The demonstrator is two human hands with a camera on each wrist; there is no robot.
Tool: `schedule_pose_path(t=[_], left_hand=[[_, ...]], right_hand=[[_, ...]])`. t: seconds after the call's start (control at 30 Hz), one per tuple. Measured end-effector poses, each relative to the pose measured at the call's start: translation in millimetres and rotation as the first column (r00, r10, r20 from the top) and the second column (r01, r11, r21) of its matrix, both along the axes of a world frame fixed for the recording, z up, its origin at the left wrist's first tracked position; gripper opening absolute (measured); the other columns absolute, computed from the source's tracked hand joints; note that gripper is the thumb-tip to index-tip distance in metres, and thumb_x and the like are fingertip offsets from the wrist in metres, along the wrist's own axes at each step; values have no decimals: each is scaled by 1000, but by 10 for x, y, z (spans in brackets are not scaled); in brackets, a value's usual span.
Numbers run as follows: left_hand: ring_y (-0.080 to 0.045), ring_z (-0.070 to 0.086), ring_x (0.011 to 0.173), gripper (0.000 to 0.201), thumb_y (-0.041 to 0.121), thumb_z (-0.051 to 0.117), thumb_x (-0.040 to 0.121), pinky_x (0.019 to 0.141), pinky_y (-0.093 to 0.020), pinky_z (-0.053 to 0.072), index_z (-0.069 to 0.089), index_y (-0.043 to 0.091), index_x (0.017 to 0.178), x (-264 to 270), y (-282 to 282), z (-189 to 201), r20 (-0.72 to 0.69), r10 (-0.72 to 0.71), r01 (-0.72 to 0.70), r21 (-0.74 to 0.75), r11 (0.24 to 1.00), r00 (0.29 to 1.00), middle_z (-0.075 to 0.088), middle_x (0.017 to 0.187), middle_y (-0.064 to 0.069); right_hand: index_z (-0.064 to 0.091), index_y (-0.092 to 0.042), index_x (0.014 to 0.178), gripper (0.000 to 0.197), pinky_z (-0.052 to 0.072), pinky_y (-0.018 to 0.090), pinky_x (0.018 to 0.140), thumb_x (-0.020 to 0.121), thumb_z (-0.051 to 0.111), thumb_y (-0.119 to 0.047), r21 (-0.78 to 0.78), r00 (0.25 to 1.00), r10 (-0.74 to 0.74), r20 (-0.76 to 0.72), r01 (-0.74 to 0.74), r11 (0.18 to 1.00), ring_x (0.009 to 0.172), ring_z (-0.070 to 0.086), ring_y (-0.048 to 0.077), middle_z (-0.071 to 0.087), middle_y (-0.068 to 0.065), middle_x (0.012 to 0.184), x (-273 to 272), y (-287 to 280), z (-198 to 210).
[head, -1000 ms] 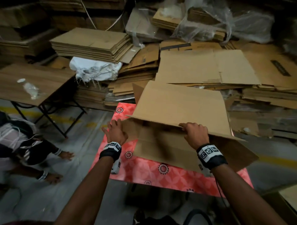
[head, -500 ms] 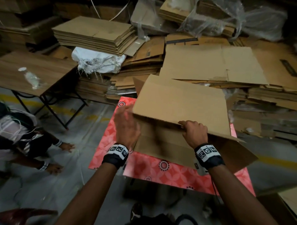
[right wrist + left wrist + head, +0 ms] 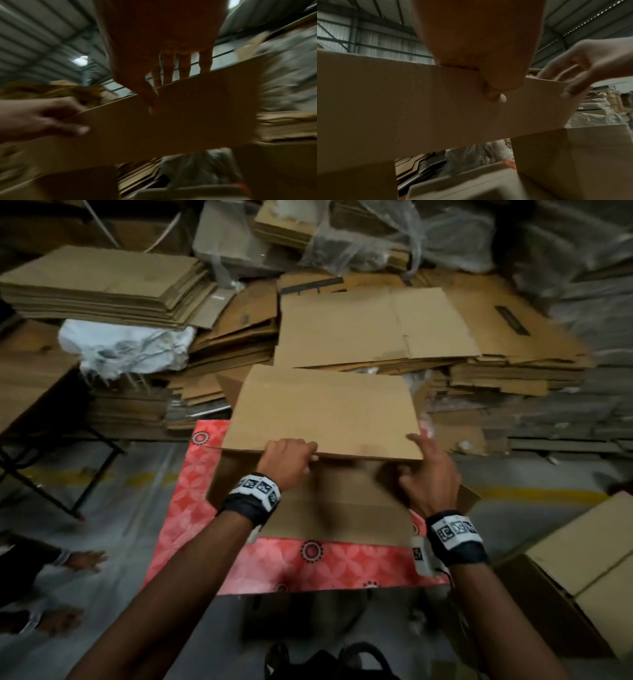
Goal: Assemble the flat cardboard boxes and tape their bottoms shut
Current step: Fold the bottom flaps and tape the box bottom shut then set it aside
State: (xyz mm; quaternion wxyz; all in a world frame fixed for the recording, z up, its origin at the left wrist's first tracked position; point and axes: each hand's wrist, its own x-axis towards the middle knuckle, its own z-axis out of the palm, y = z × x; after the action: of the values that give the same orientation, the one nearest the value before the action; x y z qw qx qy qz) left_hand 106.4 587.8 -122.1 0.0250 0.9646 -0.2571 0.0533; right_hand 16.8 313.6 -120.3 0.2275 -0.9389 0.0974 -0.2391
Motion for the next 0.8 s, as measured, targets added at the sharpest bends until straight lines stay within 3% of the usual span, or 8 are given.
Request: schedule_pose_path(t=[0.07, 0.13, 0.2, 0.3, 0.37, 0.5, 0.63, 0.8], left_hand=[[-31, 67, 99, 11, 24, 55, 95, 73, -36, 33, 60, 24, 104, 59, -25, 37, -1, -11, 11, -25, 1000, 1000, 73, 107, -2], [-29, 68, 95, 9, 22, 54, 94, 74, -35, 33, 59, 25, 101, 87, -73, 64, -15, -20, 19, -37, 999, 1000, 75, 102, -1], [-29, 68, 93, 10, 22, 54, 95, 74, -35, 34, 59, 25, 103, 86, -147, 86, -25, -21, 20, -32, 999, 999, 75, 98, -3], [-32, 67, 94, 16, 23, 56, 93, 73, -35, 33, 61, 26, 108, 80, -270, 107, -28, -18, 17, -25, 1000, 999, 74, 96, -6], [-33, 68, 94, 16, 25, 56, 94, 74, -35, 34, 62, 26, 109, 80, -356, 83, -10, -22, 22, -29, 999, 1000, 74, 95, -7], [-31, 68, 91, 14, 29, 54, 99, 74, -35, 35, 63, 25, 109, 65, -472, 61, -3, -25, 25, -34, 999, 1000, 73, 92, -6], [-31, 68, 91, 16, 30, 52, 98, 80, -38, 47, 61, 27, 110, 55, -469, 57, -46, -46, 45, -16, 999, 998, 73, 91, -4], [-28, 66, 106, 55, 26, 54, 93, 74, -35, 38, 50, 45, 144, 26, -207, 85, -13, -55, 56, 136, 989, 998, 74, 114, -2]], right_hand=[[58, -16, 133, 67, 46, 52, 104, 67, 70, -23, 40, 980, -201, 4, 201, 979, 124, 54, 36, 58, 12, 136, -93, -362, -133], [50, -11, 141, 75, 33, 64, 112, 73, 77, -28, -36, 904, -394, -165, 394, 918, 140, 40, 40, 48, 19, 147, -134, -676, -314], [53, -10, 140, 69, 31, 64, 114, 80, 81, -31, -71, 814, -446, -371, 454, 888, 139, 43, 42, 54, 23, 143, -181, -854, -438], [70, -17, 119, 35, 49, 47, 100, 86, 75, -26, 8, 778, -440, -448, 496, 869, 115, 64, 40, 70, 19, 120, -210, -936, -506], [72, -21, 115, 29, 52, 42, 90, 86, 71, -19, 53, 790, -439, -428, 507, 861, 109, 67, 38, 73, 18, 115, -206, -926, -530], [65, -15, 124, 41, 54, 44, 91, 83, 74, -14, 92, 813, -388, -434, 468, 879, 110, 65, 39, 68, 18, 118, -194, -859, -643], [59, -11, 131, 56, 55, 48, 94, 78, 77, -11, 145, 854, -319, -411, 407, 902, 111, 65, 39, 67, 19, 122, -151, -859, -775], [72, -8, 115, 36, 56, 47, 89, 83, 68, -23, 287, 939, -194, -283, 276, 917, 102, 70, 40, 75, 19, 109, -134, -661, -743]])
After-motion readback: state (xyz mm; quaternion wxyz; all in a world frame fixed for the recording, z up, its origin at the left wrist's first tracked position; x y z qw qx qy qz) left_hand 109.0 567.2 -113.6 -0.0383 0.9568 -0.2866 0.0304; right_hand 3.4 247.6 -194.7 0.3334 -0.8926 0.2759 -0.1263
